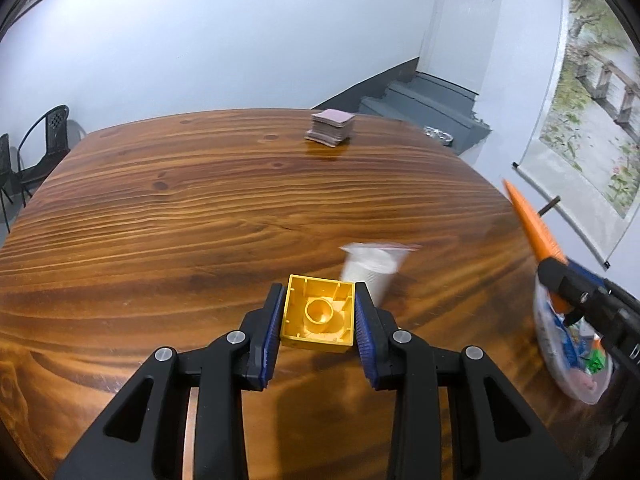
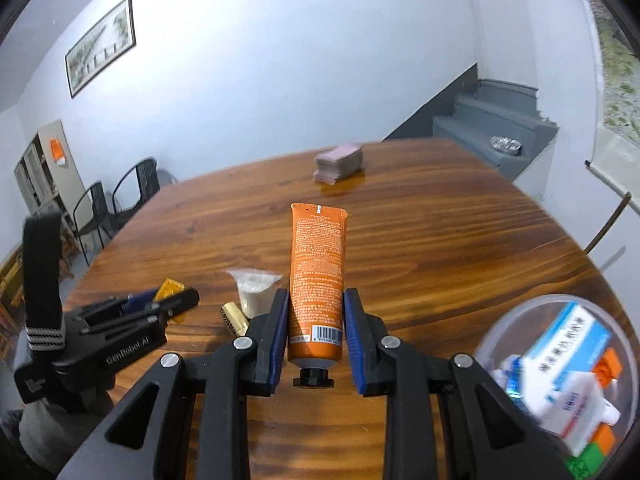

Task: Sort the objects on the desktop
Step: 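Lift the yellow brick and orange tube toward the bowl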

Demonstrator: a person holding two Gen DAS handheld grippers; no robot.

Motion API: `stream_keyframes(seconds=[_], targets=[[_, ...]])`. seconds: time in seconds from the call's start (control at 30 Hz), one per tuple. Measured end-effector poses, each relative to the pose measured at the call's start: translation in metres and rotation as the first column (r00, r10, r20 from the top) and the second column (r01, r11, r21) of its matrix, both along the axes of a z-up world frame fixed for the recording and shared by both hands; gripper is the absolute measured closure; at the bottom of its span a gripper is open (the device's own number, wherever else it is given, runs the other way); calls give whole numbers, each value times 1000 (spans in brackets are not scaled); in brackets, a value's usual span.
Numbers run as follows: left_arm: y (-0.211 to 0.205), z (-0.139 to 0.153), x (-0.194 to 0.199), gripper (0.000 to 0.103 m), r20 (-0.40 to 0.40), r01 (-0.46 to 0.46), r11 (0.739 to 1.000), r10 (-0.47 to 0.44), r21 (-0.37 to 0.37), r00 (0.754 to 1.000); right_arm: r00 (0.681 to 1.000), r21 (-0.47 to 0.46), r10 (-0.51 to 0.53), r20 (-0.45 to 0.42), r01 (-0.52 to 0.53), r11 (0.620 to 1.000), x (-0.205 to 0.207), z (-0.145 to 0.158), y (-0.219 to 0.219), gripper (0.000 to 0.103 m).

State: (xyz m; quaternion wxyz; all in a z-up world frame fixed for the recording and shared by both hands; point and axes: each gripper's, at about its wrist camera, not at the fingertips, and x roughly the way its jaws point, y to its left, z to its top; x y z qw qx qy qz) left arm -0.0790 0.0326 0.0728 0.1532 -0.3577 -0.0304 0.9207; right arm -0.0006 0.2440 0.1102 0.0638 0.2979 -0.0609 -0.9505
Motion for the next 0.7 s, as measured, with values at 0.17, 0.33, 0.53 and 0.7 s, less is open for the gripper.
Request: stream_keyframes(seconds=[0.17,0.33,0.53,0.7], targets=[[16,9,22,67,-13,36,999,-35,30,999,998,-27,-65,-15,64,998,34,1,37,73],[42,20,45,67,-39,96,994,-95,47,995,986,-40,-168,-3,168,985,67,-2,91,73],[73,27,69,67,-43,174,982,-171,74,984,955,-25,-295,-1,295,955,97,-5,147,73],[93,32,84,67,-50,216,973,-212,83,976,930,-32,-367,37,368,929,110,-17,188,73]])
